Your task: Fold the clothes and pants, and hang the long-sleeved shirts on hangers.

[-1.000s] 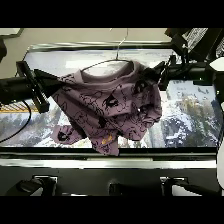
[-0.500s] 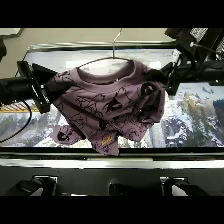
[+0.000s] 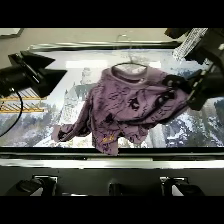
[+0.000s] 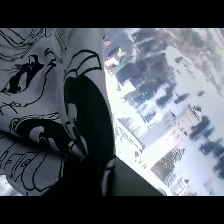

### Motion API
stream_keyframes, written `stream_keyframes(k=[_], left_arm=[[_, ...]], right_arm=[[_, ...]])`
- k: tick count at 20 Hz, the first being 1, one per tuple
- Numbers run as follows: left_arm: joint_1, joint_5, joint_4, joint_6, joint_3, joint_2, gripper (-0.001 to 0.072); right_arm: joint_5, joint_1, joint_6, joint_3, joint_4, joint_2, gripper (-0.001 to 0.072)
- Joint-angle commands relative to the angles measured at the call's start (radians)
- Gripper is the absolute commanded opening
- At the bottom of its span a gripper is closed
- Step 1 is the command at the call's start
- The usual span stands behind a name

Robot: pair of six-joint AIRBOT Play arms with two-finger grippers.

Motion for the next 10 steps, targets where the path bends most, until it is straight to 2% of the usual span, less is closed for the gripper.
stream_keyframes(k=[1,4,8,10], left_arm=[[0.000,0.098,0.034,-0.171,-0.001,-0.013,0.0553],[0.000,0.097,0.034,-0.171,-0.002,-0.021,0.0552],[0.000,0.097,0.031,-0.171,-0.002,-0.026,0.0552],[0.000,0.097,0.031,-0.171,-0.002,-0.028,0.0552]], right_arm=[[-0.062,-0.001,0.288,0.001,-0.187,0.089,0.0021],[-0.179,-0.001,0.640,0.001,-0.400,0.155,0.0021],[-0.215,-0.001,0.887,0.002,-0.661,0.202,0.0022],[-0.209,-0.001,0.965,0.005,-0.807,0.206,0.0022]])
